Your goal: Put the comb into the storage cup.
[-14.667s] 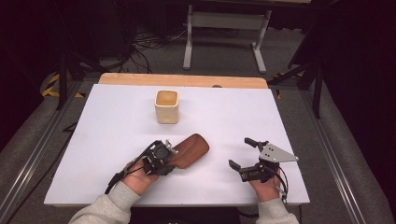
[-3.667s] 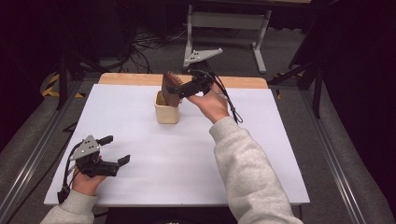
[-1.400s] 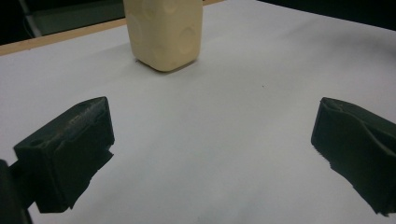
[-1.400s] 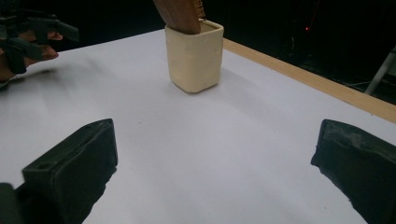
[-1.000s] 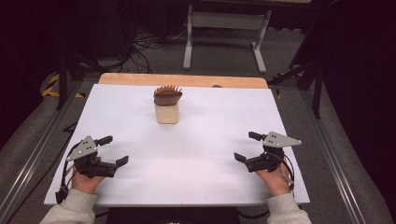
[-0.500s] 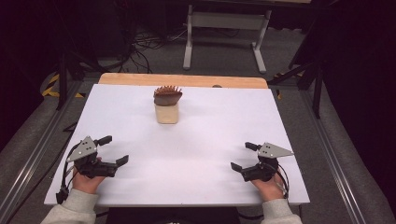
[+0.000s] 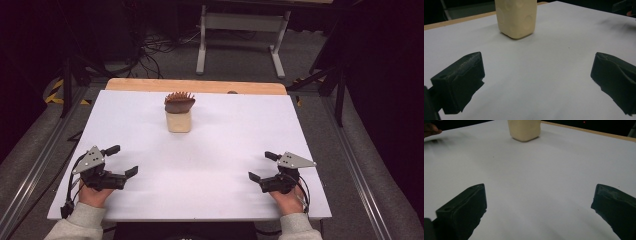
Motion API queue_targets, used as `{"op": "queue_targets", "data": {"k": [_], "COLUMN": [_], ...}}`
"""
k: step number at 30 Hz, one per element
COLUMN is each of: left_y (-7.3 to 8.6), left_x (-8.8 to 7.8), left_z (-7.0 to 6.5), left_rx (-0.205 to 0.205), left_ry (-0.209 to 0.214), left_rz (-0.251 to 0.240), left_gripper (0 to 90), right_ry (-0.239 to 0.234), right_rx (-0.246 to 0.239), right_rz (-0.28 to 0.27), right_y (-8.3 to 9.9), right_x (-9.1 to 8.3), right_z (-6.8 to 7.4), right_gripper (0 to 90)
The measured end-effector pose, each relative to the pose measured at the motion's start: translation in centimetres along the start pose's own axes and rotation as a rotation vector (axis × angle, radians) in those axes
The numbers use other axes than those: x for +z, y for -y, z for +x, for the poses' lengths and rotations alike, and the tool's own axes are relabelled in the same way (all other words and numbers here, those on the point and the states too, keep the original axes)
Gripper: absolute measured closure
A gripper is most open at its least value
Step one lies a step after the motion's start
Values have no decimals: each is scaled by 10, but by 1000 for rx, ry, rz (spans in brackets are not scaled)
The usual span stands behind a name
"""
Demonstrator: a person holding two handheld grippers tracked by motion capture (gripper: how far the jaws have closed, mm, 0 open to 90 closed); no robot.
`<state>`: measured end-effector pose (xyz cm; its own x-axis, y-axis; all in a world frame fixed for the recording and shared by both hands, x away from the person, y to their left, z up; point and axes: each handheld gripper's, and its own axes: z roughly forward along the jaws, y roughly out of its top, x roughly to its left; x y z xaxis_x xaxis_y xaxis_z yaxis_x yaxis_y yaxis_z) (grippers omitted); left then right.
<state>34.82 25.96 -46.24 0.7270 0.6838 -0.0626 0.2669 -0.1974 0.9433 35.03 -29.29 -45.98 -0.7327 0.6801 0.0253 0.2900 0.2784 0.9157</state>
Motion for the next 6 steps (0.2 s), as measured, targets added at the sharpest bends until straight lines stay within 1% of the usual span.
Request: {"op": "queue_targets", "data": {"k": [2,3,4,6], "left_y": [0,1,1,1], "left_x": [0,0,0,0], "left_z": [0,0,1,1], "left_rx": [-12,-25,-27,-29], "left_ry": [-9,-2,6,0], "left_rz": [-16,-24,-25,-28], "left_gripper": [1,1,1,1], "right_ry": [0,1,2,6], "right_rx": [9,15,16,17], "right_rz": [2,1,0,-1], "right_y": [0,0,0,0], "right_x": [0,-1,-1,-2], "right_z": [-1,-1,-1,-1], "right_gripper": [0,0,0,0]}}
